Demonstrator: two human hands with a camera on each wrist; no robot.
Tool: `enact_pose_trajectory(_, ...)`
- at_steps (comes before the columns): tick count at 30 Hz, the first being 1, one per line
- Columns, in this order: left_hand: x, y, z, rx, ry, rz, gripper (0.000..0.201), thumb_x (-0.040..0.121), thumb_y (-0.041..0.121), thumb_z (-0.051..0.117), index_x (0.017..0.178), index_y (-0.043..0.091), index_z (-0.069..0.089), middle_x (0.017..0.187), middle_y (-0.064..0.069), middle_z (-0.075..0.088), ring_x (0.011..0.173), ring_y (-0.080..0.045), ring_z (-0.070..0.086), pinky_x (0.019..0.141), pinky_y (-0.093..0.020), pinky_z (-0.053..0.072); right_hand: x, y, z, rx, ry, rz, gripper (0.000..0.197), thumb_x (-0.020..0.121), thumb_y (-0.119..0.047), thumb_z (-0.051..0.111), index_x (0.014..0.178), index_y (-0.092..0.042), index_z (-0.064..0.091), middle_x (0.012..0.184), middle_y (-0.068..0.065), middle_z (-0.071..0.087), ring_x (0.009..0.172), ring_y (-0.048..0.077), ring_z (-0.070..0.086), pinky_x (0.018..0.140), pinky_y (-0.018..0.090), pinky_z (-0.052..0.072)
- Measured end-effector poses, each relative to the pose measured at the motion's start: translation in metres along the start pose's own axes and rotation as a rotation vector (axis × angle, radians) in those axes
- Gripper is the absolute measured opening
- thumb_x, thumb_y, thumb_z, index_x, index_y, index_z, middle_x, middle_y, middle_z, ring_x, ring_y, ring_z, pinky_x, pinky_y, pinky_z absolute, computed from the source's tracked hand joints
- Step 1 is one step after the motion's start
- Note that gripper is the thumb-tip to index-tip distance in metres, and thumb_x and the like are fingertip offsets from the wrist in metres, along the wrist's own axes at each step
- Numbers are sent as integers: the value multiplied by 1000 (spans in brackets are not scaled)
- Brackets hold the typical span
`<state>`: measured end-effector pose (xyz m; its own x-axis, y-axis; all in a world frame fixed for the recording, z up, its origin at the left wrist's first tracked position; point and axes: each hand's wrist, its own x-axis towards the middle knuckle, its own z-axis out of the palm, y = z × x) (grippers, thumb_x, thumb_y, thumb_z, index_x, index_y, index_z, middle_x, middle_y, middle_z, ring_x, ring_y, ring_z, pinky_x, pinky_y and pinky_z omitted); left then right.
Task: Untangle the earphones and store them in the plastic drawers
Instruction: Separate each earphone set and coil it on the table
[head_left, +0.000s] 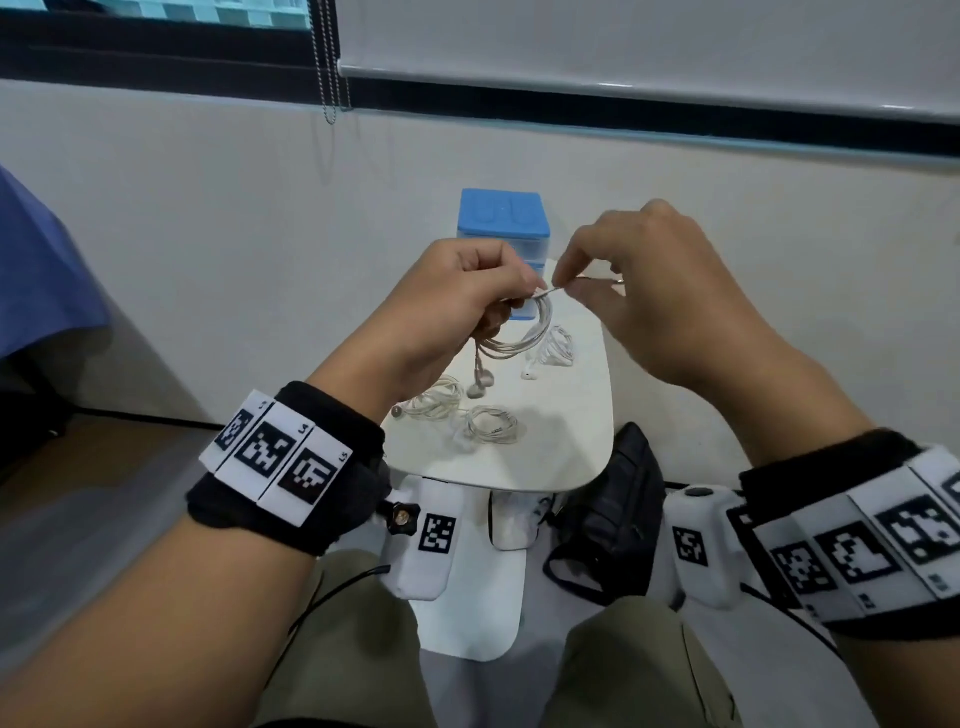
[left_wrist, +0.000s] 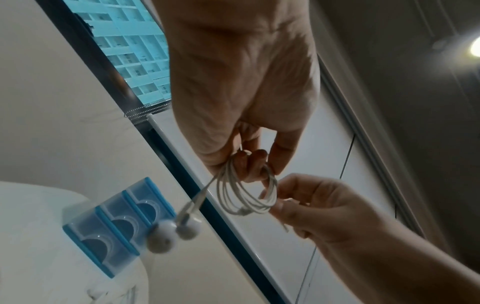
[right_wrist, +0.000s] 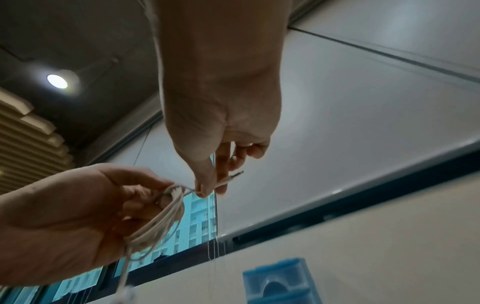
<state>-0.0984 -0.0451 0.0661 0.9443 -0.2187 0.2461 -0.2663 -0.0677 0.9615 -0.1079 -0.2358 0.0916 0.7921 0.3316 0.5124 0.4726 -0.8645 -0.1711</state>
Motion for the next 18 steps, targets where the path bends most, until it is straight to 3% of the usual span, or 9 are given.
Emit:
enact_pose_trajectory(3,1,0,-1,-97,-16,-8,20,96,-3,60,81,9,61,69,-2,56,53,-10,41,56,-21,34,5,2,16,230,78,58,11,93,-13,71,91,-23,76,85,-14,63,75,17,60,66,19,44)
enact_pose_trajectory(6,3,-4,-3,-181,-40,-2,18,99,0,60,85,10,60,68,1,60,53,-8,43,54,-18,37,8,-1,27,610,29,189,3,89,-10,78,90,-13,78,82,5,76,73,23,72,70,32,59)
enact_pose_trajectory(8,4,-8,-5,-192,-28,12,14,100,2,60,87,8,63,72,-1,62,55,-7,46,54,-17,39,7,-4,33,888,-32,258,6,88,-4,78,93,-2,76,90,21,76,77,28,73,72,33,61)
enact_pose_trajectory(10,5,-13,-6,-175,18,27,12,100,3,62,88,7,64,73,-2,62,55,-6,48,55,-18,39,6,-5,36,1126,-83,345,8,90,8,66,93,5,72,98,30,74,83,31,72,77,34,60)
enact_pose_trajectory(12,6,-18,-7,-133,71,39,13,99,2,63,88,8,64,68,3,63,55,-6,48,56,-19,39,4,-5,37,1299,-119,415,20,90,12,57,99,0,70,97,28,74,82,33,72,77,36,60)
enact_pose_trajectory(15,7,-24,-8,-98,100,55,12,99,1,63,89,8,62,64,5,62,53,-7,52,56,-21,38,3,-7,40,1363,-129,439,32,90,6,66,117,-10,60,91,19,72,73,26,65,73,31,56)
enact_pose_trajectory(18,7,-27,-6,-60,93,80,9,99,0,63,92,6,61,68,2,62,52,-7,52,56,-22,38,1,-8,45,1320,-113,499,41,89,6,69,119,-16,52,89,18,74,66,19,62,68,29,44)
